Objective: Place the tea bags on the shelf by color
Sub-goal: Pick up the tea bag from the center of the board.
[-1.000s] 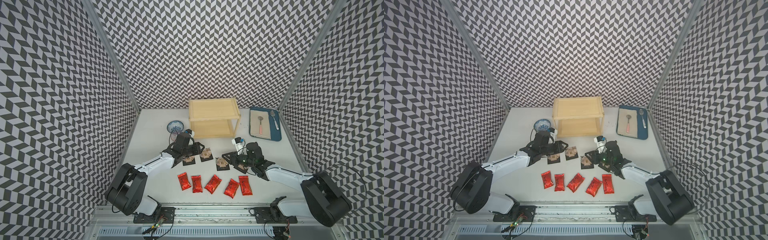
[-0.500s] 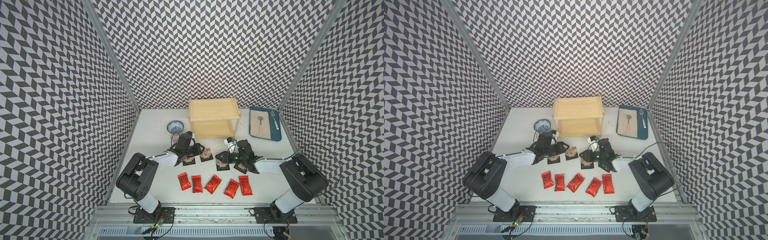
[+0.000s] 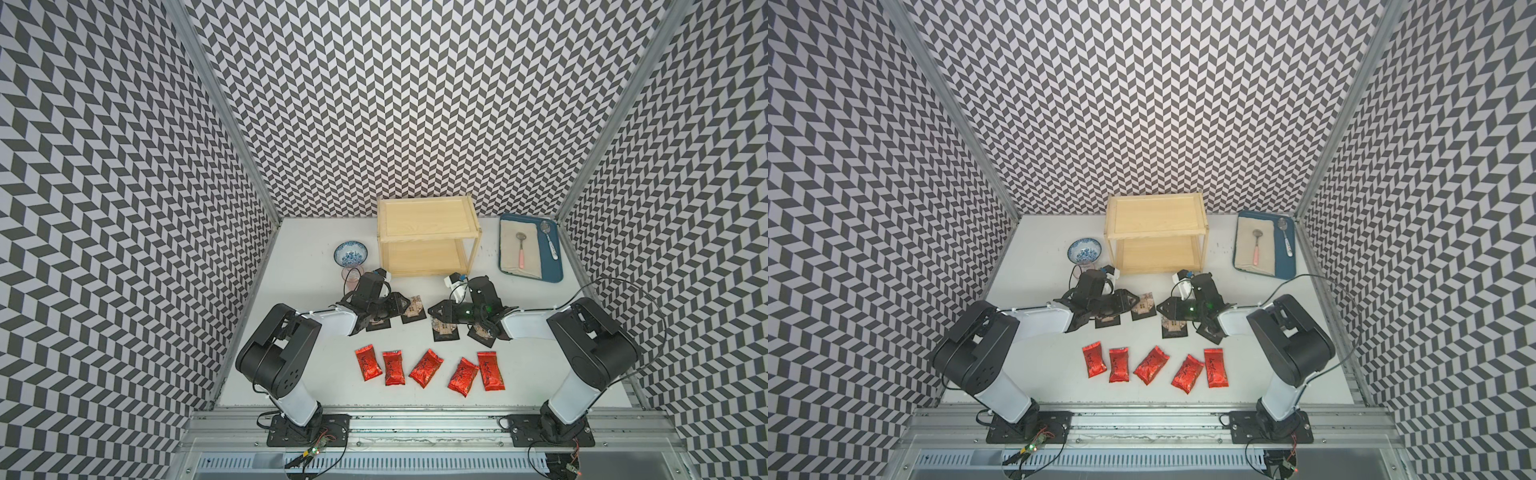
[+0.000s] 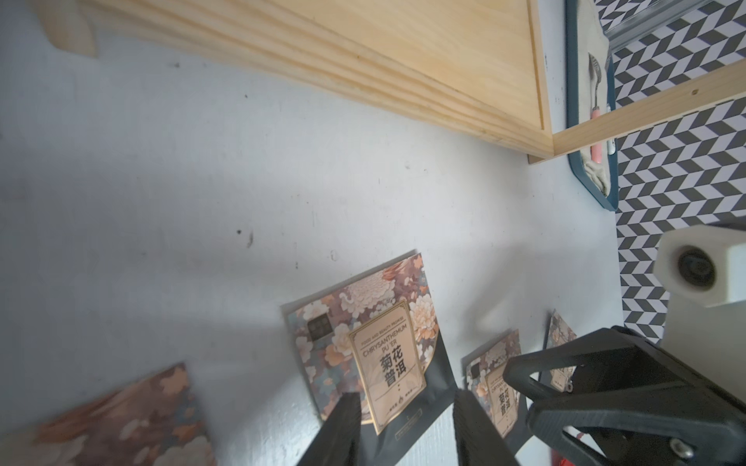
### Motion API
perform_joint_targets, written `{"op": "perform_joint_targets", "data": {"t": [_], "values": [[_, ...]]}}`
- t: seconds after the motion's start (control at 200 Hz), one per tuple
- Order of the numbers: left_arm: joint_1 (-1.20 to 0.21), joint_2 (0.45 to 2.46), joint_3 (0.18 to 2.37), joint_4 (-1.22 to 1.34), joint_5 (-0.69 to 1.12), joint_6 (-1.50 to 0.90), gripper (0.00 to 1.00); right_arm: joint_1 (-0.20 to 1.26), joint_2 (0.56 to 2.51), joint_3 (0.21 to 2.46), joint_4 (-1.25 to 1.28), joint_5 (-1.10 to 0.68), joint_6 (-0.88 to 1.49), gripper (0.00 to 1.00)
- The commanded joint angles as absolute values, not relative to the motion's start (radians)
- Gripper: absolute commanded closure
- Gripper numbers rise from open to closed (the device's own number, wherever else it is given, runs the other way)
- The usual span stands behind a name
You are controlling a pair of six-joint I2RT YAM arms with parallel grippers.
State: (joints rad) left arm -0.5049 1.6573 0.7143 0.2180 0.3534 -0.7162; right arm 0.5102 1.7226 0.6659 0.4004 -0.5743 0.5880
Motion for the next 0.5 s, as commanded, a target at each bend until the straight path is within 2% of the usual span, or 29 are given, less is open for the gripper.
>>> {"op": "perform_joint_targets", "data": {"t": [0.0,0.496], "values": [[-0.514,1.683,0.705,0.255,0.369,-0.709,0.58,0.517,1.740,0.684,0.416,-0.576,0.602,0.68],[-0.522,1.707,0.665,0.302,0.382,-0.728,0.58,0.529,1.818,0.746,0.370,-0.571,0.664,0.68]]}}
